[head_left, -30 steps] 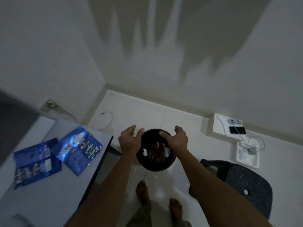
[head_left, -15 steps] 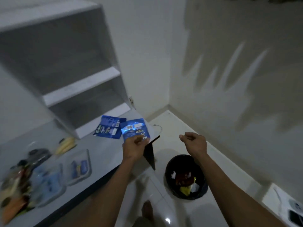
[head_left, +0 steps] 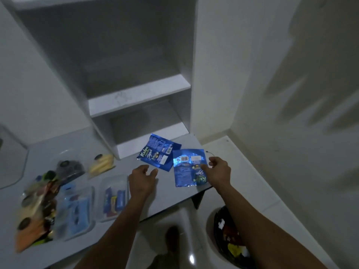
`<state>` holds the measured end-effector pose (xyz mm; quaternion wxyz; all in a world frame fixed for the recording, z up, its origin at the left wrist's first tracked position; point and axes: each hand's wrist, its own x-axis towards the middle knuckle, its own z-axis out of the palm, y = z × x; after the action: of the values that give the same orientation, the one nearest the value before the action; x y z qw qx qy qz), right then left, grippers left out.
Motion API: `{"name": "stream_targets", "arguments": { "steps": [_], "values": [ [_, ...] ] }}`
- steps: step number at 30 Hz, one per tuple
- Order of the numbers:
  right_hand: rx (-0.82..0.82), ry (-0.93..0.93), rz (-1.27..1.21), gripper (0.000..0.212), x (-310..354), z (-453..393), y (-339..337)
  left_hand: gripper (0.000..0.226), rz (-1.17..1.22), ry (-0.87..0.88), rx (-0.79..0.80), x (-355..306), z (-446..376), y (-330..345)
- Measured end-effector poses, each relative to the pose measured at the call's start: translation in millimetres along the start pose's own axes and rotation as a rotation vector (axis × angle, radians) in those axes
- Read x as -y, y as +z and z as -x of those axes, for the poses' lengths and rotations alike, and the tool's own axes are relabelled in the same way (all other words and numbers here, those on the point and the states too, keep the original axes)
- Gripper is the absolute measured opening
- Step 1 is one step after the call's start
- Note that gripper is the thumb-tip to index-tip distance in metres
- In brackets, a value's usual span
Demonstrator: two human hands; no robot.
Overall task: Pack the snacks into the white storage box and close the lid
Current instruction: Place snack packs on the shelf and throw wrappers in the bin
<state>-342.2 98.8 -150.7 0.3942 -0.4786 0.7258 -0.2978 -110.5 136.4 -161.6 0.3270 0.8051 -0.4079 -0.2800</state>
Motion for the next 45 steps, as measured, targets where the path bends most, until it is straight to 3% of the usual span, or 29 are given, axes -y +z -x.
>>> {"name": "stream_targets", "arguments": {
  "steps": [7, 16, 21, 28, 33, 37, 39, 42, 45],
  "values": [
    [-0.032, 0.136, 0.100, 0.060, 12.5, -80.3, 46.3, 0.050, -0.167, -0.124, -0.035, 6.4, -99.7, 28.8],
    [-0.064, 0.239, 0.433, 0.089, -14.8, -141.6, 91.8, 0.087, -0.312, -0.313, -0.052, 29.0, -162.7, 77.7],
    [-0.052, 0.263, 0.467, 0.092, -30.8, -152.6, 98.2, 0.100, -0.357, -0.345, -0.077, 36.5, -165.9, 95.1],
    [-0.060, 0.308, 0.392, 0.087, -39.1, -163.3, 98.7, 0.101, -0.411, -0.406, -0.037, 46.5, -179.8, 97.8],
    [-0.096, 0.360, 0.171, 0.080, -78.6, -183.0, 107.9, 0.099, -0.381, -0.403, -0.006, 48.2, -183.6, 99.2],
    [-0.123, 0.382, 0.023, 0.046, -60.8, -172.3, 99.5, 0.102, -0.377, -0.418, 0.028, 47.8, -180.8, 102.4],
    [-0.134, 0.398, -0.028, 0.033, -63.0, -171.2, 98.3, 0.094, -0.374, -0.405, 0.008, 45.1, -178.5, 103.9],
    [-0.159, 0.345, -0.040, 0.041, -95.9, -176.3, 98.3, 0.054, -0.342, -0.387, -0.070, 39.4, -173.5, 102.6],
    [-0.195, 0.289, -0.047, 0.022, -58.3, -150.0, 79.8, 0.036, -0.345, -0.321, -0.067, 31.5, -163.0, 95.0]
  ]
}}
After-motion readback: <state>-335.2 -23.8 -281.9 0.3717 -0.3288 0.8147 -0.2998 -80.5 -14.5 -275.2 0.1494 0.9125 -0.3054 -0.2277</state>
